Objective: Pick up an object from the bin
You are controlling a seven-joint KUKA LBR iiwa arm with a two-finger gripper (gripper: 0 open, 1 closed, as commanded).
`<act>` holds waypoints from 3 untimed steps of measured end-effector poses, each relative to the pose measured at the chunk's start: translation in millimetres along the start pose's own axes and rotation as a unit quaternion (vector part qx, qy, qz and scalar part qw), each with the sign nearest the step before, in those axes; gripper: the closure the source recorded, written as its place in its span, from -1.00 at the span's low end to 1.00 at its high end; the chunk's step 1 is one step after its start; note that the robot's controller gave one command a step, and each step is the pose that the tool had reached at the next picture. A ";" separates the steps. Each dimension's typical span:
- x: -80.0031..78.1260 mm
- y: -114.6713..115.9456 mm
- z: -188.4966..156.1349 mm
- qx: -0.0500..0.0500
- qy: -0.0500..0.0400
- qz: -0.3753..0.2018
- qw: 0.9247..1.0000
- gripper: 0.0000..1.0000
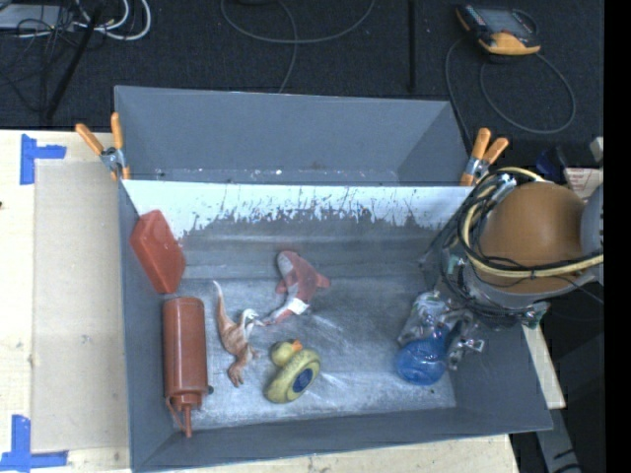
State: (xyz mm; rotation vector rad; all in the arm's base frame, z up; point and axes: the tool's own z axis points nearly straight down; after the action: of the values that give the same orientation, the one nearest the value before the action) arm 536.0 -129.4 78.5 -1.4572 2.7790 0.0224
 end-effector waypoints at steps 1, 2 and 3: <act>-0.5 0.5 -1.1 0.001 0.000 -0.001 1.000 1.00; -0.5 1.3 -6.8 0.001 0.001 -0.001 1.000 1.00; -0.5 1.0 -17.7 0.003 0.003 -0.001 1.000 1.00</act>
Offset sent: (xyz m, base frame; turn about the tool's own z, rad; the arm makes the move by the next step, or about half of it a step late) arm 0.0002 0.0000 0.0421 -0.0001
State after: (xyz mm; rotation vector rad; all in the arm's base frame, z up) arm 535.5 -128.7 96.2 -1.4615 2.7788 0.0102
